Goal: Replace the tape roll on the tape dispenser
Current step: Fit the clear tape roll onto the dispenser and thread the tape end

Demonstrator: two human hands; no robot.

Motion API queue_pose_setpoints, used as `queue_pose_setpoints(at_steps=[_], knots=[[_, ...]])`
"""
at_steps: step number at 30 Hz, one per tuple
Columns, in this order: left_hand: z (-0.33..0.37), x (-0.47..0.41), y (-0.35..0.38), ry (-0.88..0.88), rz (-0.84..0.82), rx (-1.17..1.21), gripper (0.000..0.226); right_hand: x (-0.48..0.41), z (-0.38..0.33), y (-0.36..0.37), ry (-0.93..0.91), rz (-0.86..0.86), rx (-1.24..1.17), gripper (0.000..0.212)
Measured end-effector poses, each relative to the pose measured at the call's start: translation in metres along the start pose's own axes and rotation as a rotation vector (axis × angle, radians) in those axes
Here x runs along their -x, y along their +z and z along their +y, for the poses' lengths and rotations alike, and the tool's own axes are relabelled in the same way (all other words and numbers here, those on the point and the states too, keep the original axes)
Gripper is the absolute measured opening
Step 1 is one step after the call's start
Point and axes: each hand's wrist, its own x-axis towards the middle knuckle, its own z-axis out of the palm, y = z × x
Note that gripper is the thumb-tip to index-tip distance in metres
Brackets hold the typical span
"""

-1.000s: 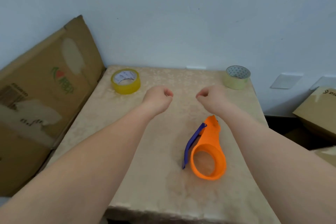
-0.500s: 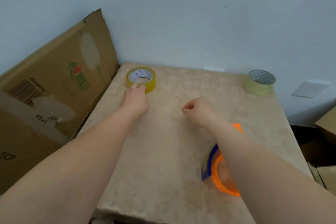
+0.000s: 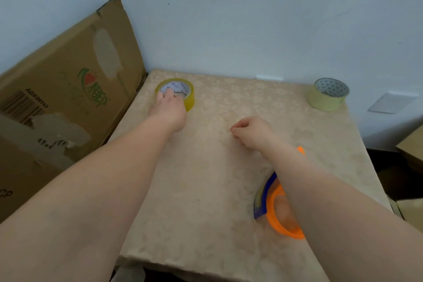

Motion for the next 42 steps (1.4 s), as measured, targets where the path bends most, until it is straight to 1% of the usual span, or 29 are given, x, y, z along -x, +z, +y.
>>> queue_pose_setpoints(at_steps=[3, 5, 7, 11, 13, 16, 17, 20, 23, 27, 29, 32, 36, 39, 42], knots=[[0.002, 0.006, -0.001, -0.038, -0.005, -0.025, 0.044, 0.009, 0.001, -0.004, -0.007, -0.005, -0.025, 0.019], [0.003, 0.014, 0.001, -0.021, 0.016, -0.036, 0.04, 0.015, 0.001, -0.007, -0.005, -0.009, -0.023, 0.018], [0.002, 0.021, 0.001, 0.004, 0.011, 0.02, 0.034, 0.022, 0.0, -0.01, 0.0, 0.001, -0.035, 0.014], [-0.005, 0.037, -0.003, 0.078, -0.013, 0.236, 0.022, 0.037, -0.005, -0.017, -0.001, 0.058, -0.097, 0.013], [-0.007, 0.047, -0.009, 0.097, 0.014, 0.418, 0.014, 0.047, -0.009, -0.022, 0.0, 0.089, -0.149, 0.014], [-0.004, 0.067, -0.024, 0.087, 0.02, 0.717, 0.013, 0.063, -0.016, -0.028, 0.012, 0.117, -0.241, 0.014], [-0.003, 0.074, -0.029, 0.081, -0.013, 0.822, 0.011, 0.069, -0.019, -0.029, 0.022, 0.113, -0.275, 0.014], [0.0, 0.099, -0.044, 0.042, -0.204, 1.111, 0.009, 0.089, -0.027, -0.029, 0.03, 0.091, -0.348, 0.021], [0.003, 0.127, -0.056, 0.034, -0.334, 1.302, 0.01, 0.109, -0.032, -0.027, 0.022, 0.094, -0.423, 0.032], [0.004, 0.164, -0.062, 0.026, -0.449, 1.526, 0.011, 0.138, -0.028, -0.022, 0.041, 0.081, -0.511, 0.038], [0.002, 0.18, -0.06, 0.013, -0.499, 1.591, 0.008, 0.152, -0.021, -0.019, 0.084, 0.069, -0.581, 0.038], [-0.003, 0.199, -0.061, 0.012, -0.53, 1.656, 0.007, 0.17, -0.011, -0.016, 0.153, 0.063, -0.745, 0.039], [-0.007, 0.218, -0.068, 0.054, -0.543, 1.707, 0.011, 0.188, -0.005, -0.017, 0.162, 0.015, -0.796, 0.039], [-0.007, 0.229, -0.074, 0.079, -0.559, 1.723, 0.012, 0.199, -0.009, -0.017, 0.12, -0.033, -0.791, 0.029], [-0.006, 0.237, -0.078, 0.071, -0.568, 1.751, 0.014, 0.207, -0.015, -0.019, 0.089, -0.046, -0.795, 0.01]])
